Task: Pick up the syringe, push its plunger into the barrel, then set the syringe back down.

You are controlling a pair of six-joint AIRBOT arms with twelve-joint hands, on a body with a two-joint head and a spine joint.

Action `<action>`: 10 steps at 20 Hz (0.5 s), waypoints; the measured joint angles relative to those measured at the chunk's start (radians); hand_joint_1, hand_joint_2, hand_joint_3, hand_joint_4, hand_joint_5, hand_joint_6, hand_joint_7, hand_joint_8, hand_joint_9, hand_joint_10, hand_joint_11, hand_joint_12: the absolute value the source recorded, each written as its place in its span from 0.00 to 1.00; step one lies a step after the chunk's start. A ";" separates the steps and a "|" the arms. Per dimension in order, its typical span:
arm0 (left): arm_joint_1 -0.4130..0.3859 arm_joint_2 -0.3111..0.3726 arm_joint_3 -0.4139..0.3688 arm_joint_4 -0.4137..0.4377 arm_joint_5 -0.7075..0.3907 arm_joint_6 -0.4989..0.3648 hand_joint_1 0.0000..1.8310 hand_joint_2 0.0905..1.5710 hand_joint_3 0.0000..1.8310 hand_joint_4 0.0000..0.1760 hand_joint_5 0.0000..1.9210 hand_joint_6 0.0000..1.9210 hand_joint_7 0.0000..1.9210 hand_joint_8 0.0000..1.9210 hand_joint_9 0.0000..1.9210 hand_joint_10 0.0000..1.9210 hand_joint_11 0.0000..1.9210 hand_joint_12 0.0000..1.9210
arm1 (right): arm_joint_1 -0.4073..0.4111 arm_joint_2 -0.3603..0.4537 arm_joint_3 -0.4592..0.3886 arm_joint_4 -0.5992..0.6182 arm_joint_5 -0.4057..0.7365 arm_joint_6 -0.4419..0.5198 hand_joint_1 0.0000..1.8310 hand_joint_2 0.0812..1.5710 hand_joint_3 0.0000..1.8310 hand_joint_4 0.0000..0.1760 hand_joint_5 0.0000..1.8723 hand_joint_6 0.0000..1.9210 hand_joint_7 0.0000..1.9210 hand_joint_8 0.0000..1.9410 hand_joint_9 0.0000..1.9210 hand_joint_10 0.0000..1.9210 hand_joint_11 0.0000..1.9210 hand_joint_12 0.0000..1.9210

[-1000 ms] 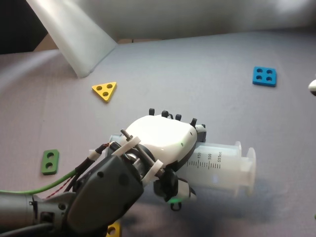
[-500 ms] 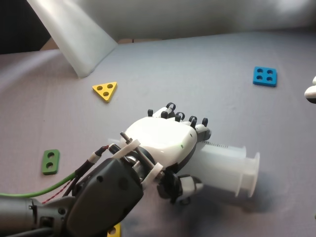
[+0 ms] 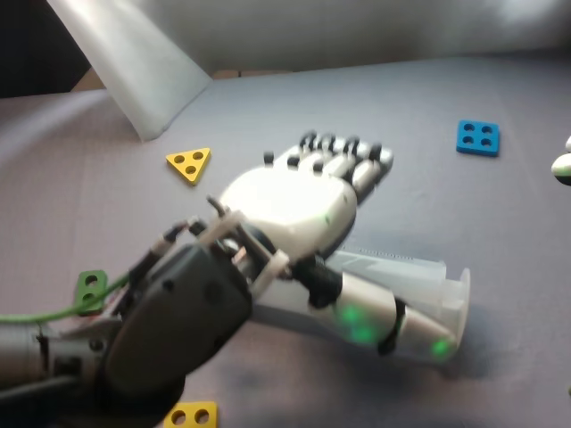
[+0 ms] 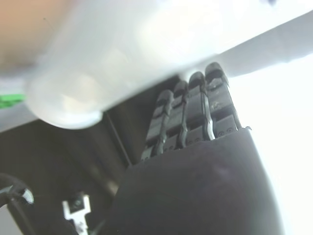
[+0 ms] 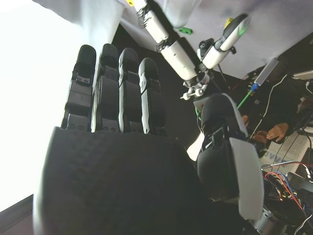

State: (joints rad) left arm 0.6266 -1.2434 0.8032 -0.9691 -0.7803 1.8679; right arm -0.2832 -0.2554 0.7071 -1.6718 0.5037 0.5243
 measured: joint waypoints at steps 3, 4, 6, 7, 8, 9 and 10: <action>-0.050 0.030 0.034 0.121 0.126 -0.108 0.17 0.29 0.00 0.00 0.00 0.00 0.00 0.00 0.00 0.00 0.00 0.00 | 0.000 0.000 -0.001 0.000 0.003 0.000 0.16 0.80 0.00 0.00 0.17 0.00 0.17 0.00 0.15 0.00 0.00 0.31; -0.071 0.047 0.046 0.216 0.195 -0.196 0.18 0.29 0.00 0.00 0.00 0.00 0.00 0.00 0.00 0.00 0.00 0.00 | 0.000 0.000 -0.001 0.000 0.003 0.000 0.16 0.80 0.00 0.00 0.17 0.00 0.17 0.00 0.15 0.00 0.00 0.31; -0.114 0.092 0.068 0.530 0.327 -0.475 0.16 0.30 0.00 0.00 0.00 0.00 0.00 0.00 0.00 0.00 0.00 0.00 | 0.000 0.000 -0.003 0.000 0.003 -0.003 0.14 0.80 0.00 0.00 0.16 0.00 0.16 0.00 0.14 0.00 0.00 0.28; -0.131 0.116 0.079 0.705 0.370 -0.628 0.16 0.30 0.00 0.00 0.00 0.00 0.00 0.00 0.00 0.00 0.00 0.00 | 0.000 0.000 -0.003 0.000 0.003 -0.003 0.14 0.80 0.00 0.00 0.16 0.00 0.15 0.00 0.14 0.00 0.00 0.26; -0.143 0.131 0.085 0.806 0.391 -0.711 0.16 0.30 0.00 0.00 0.00 0.00 0.00 0.00 0.00 0.00 0.00 0.00 | 0.000 0.000 -0.006 0.000 0.003 -0.003 0.14 0.80 0.00 0.00 0.16 0.00 0.15 0.00 0.14 0.00 0.00 0.26; -0.168 0.171 0.089 1.009 0.412 -0.870 0.15 0.31 0.00 0.00 0.00 0.00 0.00 0.00 0.00 0.00 0.00 0.00 | 0.000 0.000 -0.008 0.000 0.003 -0.004 0.15 0.80 0.00 0.00 0.16 0.00 0.17 0.00 0.15 0.00 0.00 0.28; -0.192 0.195 0.100 1.154 0.414 -0.989 0.15 0.31 0.00 0.00 0.00 0.00 0.00 0.00 0.00 0.00 0.00 0.00 | 0.000 0.000 -0.009 0.000 0.004 -0.004 0.15 0.80 0.00 0.00 0.17 0.00 0.17 0.00 0.15 0.00 0.00 0.28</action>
State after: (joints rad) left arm 0.4343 -1.0481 0.9035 0.1852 -0.3660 0.8791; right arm -0.2832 -0.2558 0.6983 -1.6714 0.5079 0.5201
